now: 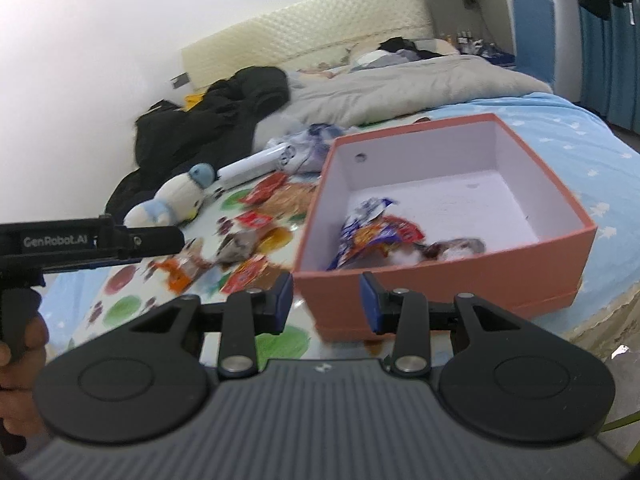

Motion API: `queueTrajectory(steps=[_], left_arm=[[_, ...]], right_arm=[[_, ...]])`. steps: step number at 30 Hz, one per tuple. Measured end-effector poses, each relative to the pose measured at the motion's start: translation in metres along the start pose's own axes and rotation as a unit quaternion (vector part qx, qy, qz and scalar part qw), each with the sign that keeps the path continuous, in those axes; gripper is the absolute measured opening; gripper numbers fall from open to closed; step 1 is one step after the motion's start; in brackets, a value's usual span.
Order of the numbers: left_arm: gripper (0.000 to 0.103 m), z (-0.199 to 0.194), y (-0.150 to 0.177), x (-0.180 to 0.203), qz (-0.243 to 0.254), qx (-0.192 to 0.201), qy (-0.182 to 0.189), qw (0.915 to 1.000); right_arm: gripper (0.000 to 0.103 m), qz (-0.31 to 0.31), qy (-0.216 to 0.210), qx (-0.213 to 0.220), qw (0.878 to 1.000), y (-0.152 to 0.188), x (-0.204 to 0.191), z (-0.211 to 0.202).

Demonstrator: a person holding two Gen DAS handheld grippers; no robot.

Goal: Organize snacks
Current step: 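Move both tools back from the pink box to the snack pile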

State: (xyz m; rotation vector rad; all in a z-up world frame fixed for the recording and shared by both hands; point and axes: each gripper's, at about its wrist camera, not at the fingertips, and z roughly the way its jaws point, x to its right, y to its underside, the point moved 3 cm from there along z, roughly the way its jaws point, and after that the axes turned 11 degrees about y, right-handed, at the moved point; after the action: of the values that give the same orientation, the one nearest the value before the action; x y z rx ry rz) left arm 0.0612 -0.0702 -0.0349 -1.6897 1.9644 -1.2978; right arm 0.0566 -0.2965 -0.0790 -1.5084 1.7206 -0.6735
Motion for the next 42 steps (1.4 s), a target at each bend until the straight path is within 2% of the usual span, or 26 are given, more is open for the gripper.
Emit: queueTrajectory(steps=[6, 10, 18, 28, 30, 31, 32, 34, 38, 42], left_arm=[[0.073, -0.028, 0.029, -0.023, -0.025, -0.001, -0.018, 0.9995], [0.073, -0.034, 0.037, -0.038, -0.043, 0.005, -0.026, 0.9987], [0.073, -0.005, 0.030, -0.075, -0.045, -0.002, -0.054, 0.9975], [0.073, 0.044, 0.018, -0.150, -0.056, -0.019, -0.097, 0.9936], [0.073, 0.056, 0.017, -0.170, -0.063, -0.015, -0.101, 0.9928], [0.073, 0.062, 0.017, -0.179, -0.067, -0.012, -0.102, 0.9925], [0.073, 0.069, 0.017, -0.190, -0.074, -0.011, -0.106, 0.9916], [0.073, 0.083, 0.015, -0.208, -0.079, -0.006, -0.112, 0.9905], [0.073, 0.104, 0.007, -0.211, -0.003, -0.008, -0.131, 0.9913], [0.073, 0.124, -0.005, -0.215, 0.043, -0.011, -0.138, 0.9895]], right_arm=[[0.041, -0.023, -0.028, -0.016, 0.999, 0.025, -0.027, -0.011], [0.041, -0.044, -0.046, -0.025, 0.998, 0.032, -0.043, -0.009], [0.041, -0.054, -0.050, -0.026, 0.997, 0.033, -0.063, 0.012], [0.041, -0.098, -0.066, -0.030, 0.993, 0.043, -0.106, 0.063], [0.044, -0.108, -0.064, -0.027, 0.992, 0.044, -0.114, 0.073], [0.051, -0.112, -0.065, -0.020, 0.991, 0.045, -0.119, 0.079], [0.063, -0.115, -0.065, -0.010, 0.991, 0.045, -0.123, 0.084], [0.071, -0.122, -0.064, 0.008, 0.990, 0.045, -0.131, 0.096], [0.072, -0.138, -0.071, 0.022, 0.988, 0.046, -0.147, 0.124], [0.072, -0.143, -0.055, 0.037, 0.987, 0.048, -0.156, 0.149]])
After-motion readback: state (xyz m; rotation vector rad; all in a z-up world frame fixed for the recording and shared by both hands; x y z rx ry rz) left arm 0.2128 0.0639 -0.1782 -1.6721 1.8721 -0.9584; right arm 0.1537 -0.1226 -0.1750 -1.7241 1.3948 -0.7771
